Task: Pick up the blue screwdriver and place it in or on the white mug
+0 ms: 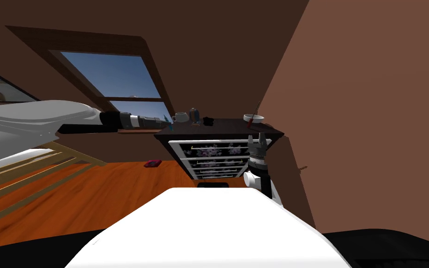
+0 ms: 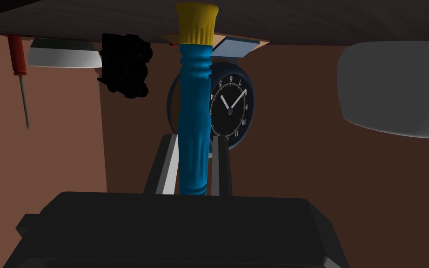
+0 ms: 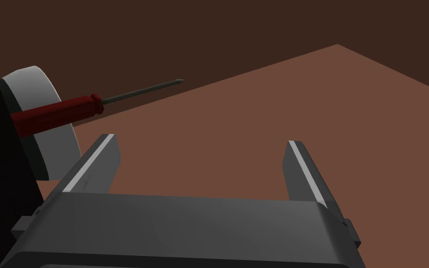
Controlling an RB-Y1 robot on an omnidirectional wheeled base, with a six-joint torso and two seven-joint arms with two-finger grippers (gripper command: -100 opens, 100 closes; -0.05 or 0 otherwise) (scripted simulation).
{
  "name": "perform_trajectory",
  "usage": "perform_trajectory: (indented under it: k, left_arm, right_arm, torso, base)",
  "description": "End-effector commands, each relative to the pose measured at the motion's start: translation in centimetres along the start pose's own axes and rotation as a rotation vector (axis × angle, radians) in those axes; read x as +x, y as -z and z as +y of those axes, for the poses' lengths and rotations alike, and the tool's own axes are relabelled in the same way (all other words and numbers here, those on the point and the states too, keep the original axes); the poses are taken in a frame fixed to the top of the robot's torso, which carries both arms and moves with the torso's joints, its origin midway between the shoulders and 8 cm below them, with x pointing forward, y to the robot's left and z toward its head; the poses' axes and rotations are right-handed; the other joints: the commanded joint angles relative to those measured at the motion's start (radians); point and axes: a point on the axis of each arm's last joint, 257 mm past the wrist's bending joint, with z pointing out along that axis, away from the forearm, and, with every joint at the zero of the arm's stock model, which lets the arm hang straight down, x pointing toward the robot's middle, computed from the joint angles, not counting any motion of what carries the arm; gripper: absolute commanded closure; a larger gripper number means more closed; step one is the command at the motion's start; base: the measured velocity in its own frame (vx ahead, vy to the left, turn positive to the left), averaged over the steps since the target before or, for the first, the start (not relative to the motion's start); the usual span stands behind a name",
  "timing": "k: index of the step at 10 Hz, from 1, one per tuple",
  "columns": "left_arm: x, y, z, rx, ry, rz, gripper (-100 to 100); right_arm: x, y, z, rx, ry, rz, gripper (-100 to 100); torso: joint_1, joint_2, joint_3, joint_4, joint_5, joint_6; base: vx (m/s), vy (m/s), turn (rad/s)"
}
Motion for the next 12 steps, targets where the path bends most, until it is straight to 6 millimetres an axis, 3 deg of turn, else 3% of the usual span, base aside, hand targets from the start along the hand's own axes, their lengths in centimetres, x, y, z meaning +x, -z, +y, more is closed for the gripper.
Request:
perform_trajectory:
  k: [1,2,3,10,12]
  left_arm:
    - [0.0,0.0,0.0,0.000,0.000,0.000,100]
    - [0.0,0.0,0.0,0.000,0.000,0.001,0]
    - [0.4,0.8,1.4,-0.038,0.005,0.024,100]
    - [0.8,5.2,7.4,-0.230,0.036,0.119,100]
    - [0.8,5.2,7.4,-0.230,0.036,0.119,100]
  right_arm:
    - [0.0,0.0,0.0,0.000,0.000,0.000,0]
    - [0.0,0.0,0.0,0.000,0.000,0.000,0]
    - [0.0,0.0,0.0,0.000,0.000,0.000,0]
    - [0.0,0.0,0.0,0.000,0.000,0.000,0]
    - [0.0,0.0,0.0,0.000,0.000,0.000,0]
  torso:
    - [0.000,0.000,0.000,0.000,0.000,0.000]
    - [0.000,-0.001,-0.001,0.000,0.000,0.000]
    - [0.000,-0.002,-0.001,-0.001,0.000,0.000]
    - [0.015,0.008,0.005,0.002,0.003,-0.002]
    - [0.010,0.003,0.002,0.002,0.002,-0.002]
  base:
    - [-0.010,-0.004,0.002]
    - [0.000,0.000,0.000]
    - [-0.096,0.067,-0.012]
    - [-0.141,0.151,-0.100]
    - [-0.025,0.064,-0.014]
